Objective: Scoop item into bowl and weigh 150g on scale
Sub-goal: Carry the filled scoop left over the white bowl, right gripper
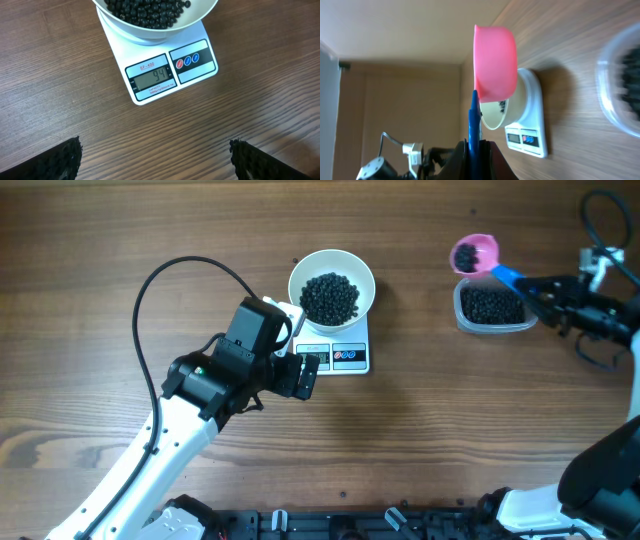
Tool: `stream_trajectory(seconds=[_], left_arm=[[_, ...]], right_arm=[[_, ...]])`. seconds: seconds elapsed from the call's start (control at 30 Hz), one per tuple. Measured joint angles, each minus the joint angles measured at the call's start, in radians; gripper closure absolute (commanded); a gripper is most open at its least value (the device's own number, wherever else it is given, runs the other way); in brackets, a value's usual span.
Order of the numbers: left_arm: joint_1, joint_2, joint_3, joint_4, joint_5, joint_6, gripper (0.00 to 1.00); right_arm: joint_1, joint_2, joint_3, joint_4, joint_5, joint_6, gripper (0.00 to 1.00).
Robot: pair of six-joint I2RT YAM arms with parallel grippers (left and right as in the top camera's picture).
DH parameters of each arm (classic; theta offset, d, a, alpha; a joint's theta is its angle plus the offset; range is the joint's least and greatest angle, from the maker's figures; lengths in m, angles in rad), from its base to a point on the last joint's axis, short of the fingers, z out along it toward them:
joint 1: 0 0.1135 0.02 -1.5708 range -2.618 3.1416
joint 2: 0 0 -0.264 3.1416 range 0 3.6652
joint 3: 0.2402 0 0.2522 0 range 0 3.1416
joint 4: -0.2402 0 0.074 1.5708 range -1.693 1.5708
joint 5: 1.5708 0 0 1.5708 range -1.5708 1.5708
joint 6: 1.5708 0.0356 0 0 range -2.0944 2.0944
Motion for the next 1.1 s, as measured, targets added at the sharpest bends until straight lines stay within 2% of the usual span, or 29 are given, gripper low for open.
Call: stream_trajectory(seconds=[0.37,0.53,0.77,1.1], left_arm=[[0.0,0.0,0.0,0.0,0.0,0.0,0.0],[0.0,0.0,0.0,0.0,0.0,0.0,0.0],[0.0,0.0,0.0,0.0,0.0,0.0,0.0],[0.0,0.0,0.0,0.0,0.0,0.0,0.0]], right_arm=[[0.304,0.0,0.0,0.281,0.005,0.142,0.96],[0.437,0.0,0.0,0.311,0.148,0.161,0.96],[0.579,0.0,0.0,0.34,0.392,0.001,0.96],[0.645,0.0,0.0,0.386,0.498,-0.181,0.96]])
